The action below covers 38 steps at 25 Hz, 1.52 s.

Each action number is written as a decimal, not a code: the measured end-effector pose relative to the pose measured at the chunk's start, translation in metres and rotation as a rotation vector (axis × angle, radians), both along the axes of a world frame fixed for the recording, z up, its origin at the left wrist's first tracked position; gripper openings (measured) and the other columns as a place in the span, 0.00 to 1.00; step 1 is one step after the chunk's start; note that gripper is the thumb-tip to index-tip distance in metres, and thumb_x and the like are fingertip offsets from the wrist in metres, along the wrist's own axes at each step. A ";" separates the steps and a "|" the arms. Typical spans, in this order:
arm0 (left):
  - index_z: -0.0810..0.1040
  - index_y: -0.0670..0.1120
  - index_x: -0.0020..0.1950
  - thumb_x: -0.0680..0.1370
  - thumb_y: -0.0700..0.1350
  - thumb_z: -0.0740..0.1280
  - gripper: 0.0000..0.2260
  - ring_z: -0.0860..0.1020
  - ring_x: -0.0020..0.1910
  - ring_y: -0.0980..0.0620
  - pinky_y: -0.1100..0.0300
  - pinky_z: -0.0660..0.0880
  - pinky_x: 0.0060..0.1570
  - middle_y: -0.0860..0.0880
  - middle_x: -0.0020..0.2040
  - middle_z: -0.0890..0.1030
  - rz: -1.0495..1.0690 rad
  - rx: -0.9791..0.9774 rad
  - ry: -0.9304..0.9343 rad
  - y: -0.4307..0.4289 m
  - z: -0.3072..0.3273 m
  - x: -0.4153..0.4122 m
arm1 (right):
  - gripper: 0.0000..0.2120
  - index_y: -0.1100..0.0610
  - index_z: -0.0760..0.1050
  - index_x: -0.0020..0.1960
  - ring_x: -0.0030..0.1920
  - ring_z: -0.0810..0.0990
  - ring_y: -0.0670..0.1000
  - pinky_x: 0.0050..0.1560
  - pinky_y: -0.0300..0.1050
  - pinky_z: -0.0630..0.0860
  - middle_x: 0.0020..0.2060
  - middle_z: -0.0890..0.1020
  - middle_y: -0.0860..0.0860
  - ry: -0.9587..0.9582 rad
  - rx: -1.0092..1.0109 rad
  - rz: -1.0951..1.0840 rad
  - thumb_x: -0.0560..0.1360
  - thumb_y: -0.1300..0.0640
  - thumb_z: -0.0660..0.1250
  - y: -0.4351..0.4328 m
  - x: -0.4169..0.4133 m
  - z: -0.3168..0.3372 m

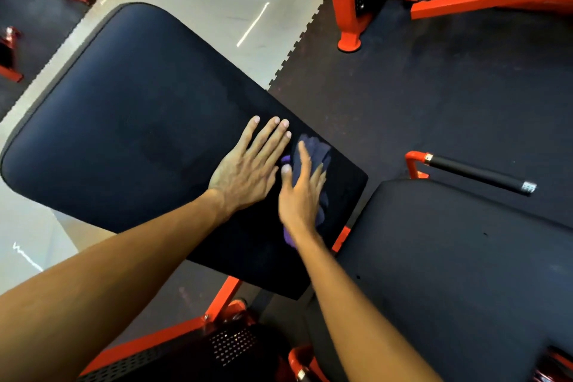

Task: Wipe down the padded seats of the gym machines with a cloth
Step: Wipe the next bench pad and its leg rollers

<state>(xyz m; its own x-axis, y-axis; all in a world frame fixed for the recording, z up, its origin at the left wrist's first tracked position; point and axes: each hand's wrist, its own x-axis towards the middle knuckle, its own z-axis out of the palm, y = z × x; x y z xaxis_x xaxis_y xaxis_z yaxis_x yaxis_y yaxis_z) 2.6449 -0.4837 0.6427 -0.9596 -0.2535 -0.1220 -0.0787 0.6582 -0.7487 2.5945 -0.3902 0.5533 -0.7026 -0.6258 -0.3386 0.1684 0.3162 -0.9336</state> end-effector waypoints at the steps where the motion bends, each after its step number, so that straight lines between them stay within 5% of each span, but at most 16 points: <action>1: 0.44 0.36 0.82 0.85 0.52 0.43 0.30 0.44 0.82 0.38 0.37 0.40 0.78 0.36 0.82 0.44 -0.004 0.000 0.006 -0.001 0.001 -0.003 | 0.26 0.32 0.52 0.80 0.82 0.44 0.58 0.79 0.62 0.52 0.83 0.49 0.54 0.000 -0.001 0.017 0.84 0.38 0.55 0.005 0.010 -0.001; 6: 0.43 0.37 0.82 0.85 0.53 0.45 0.31 0.44 0.82 0.38 0.38 0.41 0.79 0.36 0.82 0.43 0.015 0.017 0.001 0.001 0.002 -0.005 | 0.25 0.31 0.54 0.79 0.82 0.44 0.57 0.79 0.60 0.50 0.83 0.50 0.51 -0.003 -0.002 0.017 0.84 0.41 0.56 -0.015 -0.032 0.000; 10: 0.44 0.37 0.82 0.84 0.53 0.46 0.31 0.45 0.82 0.38 0.38 0.44 0.79 0.37 0.82 0.44 0.012 0.019 0.001 0.002 0.003 -0.004 | 0.23 0.38 0.64 0.76 0.80 0.56 0.56 0.78 0.56 0.58 0.80 0.62 0.53 0.208 0.021 0.025 0.82 0.41 0.58 -0.027 -0.080 -0.032; 16: 0.44 0.37 0.82 0.85 0.53 0.46 0.31 0.47 0.82 0.38 0.38 0.50 0.78 0.37 0.82 0.45 -0.002 0.023 0.009 0.003 0.004 -0.006 | 0.24 0.52 0.76 0.67 0.71 0.67 0.58 0.58 0.49 0.65 0.73 0.66 0.47 -0.104 0.247 0.043 0.82 0.39 0.55 -0.024 -0.138 -0.069; 24: 0.44 0.37 0.82 0.85 0.53 0.45 0.31 0.46 0.82 0.38 0.38 0.47 0.79 0.37 0.82 0.45 0.000 0.028 0.003 0.003 0.003 -0.006 | 0.21 0.48 0.76 0.68 0.69 0.72 0.56 0.65 0.49 0.66 0.70 0.74 0.51 0.034 0.056 0.162 0.83 0.40 0.55 -0.040 -0.139 -0.052; 28: 0.44 0.36 0.82 0.85 0.53 0.45 0.30 0.46 0.82 0.37 0.37 0.48 0.78 0.36 0.82 0.45 0.002 0.031 0.010 0.000 0.002 -0.004 | 0.27 0.49 0.68 0.77 0.76 0.63 0.62 0.75 0.57 0.60 0.77 0.64 0.55 -0.159 0.300 0.152 0.84 0.38 0.50 -0.022 -0.152 -0.091; 33: 0.44 0.36 0.82 0.84 0.54 0.46 0.32 0.43 0.81 0.35 0.33 0.46 0.77 0.35 0.82 0.43 0.032 0.034 -0.013 0.003 -0.005 -0.010 | 0.22 0.42 0.66 0.78 0.81 0.52 0.57 0.80 0.55 0.48 0.81 0.57 0.54 -0.187 0.076 -0.088 0.85 0.43 0.55 -0.019 -0.096 -0.053; 38: 0.44 0.36 0.82 0.85 0.54 0.46 0.32 0.42 0.81 0.35 0.32 0.44 0.77 0.36 0.82 0.42 0.045 0.057 -0.015 0.005 -0.009 -0.012 | 0.27 0.33 0.51 0.80 0.82 0.43 0.56 0.78 0.59 0.51 0.83 0.46 0.53 -0.049 0.020 0.077 0.82 0.35 0.50 0.036 -0.002 -0.056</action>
